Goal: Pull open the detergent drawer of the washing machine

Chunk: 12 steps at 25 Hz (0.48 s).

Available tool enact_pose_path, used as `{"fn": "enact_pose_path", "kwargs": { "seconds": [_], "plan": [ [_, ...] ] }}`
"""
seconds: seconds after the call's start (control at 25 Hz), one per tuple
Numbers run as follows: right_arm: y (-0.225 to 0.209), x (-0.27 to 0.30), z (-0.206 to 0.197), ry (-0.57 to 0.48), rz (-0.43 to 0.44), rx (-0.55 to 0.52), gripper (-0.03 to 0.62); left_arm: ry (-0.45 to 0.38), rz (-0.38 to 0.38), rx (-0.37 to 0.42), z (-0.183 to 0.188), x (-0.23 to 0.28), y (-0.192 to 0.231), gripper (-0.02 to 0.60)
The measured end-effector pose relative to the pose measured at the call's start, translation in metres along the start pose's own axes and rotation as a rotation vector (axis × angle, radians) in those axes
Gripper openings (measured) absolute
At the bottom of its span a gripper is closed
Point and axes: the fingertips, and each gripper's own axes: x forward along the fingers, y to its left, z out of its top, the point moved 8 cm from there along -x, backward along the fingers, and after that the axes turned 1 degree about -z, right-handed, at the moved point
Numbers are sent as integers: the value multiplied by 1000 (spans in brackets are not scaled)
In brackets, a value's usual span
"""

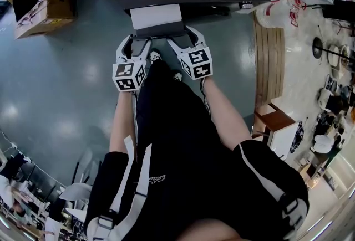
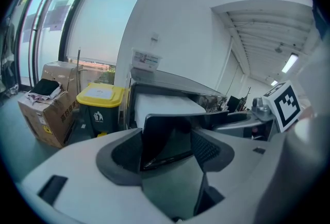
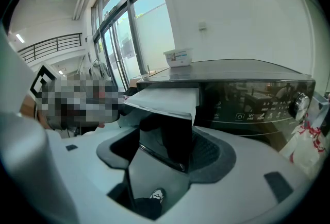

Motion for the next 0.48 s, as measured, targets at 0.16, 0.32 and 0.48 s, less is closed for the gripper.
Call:
{"fn": "enact_pose_path", "kwargs": {
  "seconds": [0.16,0.32,0.48],
  "plan": [
    [0,-1,-2,2,2,3,308,-1,2,2,-2,-1,-2,284],
    [1,-1,-3,7,2,4,308,1,2,0,-3,-2,-1,284],
    [2,-2,-5,10,3,4,310,2,3,0,-5,-3,-2,284]
  ]
}}
